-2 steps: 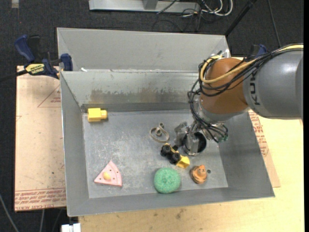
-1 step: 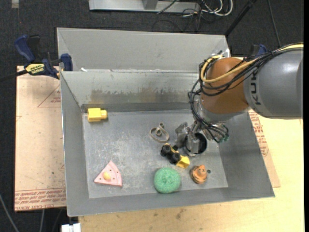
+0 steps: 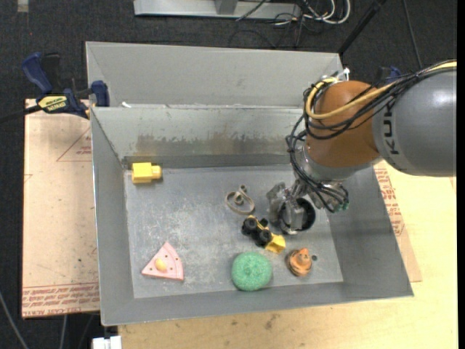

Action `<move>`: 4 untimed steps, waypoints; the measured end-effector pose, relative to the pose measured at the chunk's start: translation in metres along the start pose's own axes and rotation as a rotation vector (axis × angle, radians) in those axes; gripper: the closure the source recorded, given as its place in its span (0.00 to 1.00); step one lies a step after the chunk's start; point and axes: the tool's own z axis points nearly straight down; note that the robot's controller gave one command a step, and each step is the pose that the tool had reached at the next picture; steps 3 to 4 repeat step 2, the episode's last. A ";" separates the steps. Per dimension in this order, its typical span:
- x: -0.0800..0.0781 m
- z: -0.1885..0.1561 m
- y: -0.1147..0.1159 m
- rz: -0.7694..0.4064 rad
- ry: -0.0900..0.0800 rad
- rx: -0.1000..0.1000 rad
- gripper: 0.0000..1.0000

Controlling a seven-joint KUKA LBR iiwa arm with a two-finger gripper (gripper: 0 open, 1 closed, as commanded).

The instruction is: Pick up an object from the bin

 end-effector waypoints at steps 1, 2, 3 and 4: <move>-0.001 -0.021 -0.001 0.000 -0.004 0.002 1.00; -0.003 -0.034 -0.001 0.001 -0.012 0.006 1.00; -0.003 -0.034 -0.001 0.001 -0.012 0.006 1.00; -0.003 -0.034 -0.001 0.001 -0.012 0.006 1.00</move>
Offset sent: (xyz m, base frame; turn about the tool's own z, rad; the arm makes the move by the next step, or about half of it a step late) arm 0.0000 -0.0001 0.0418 0.0000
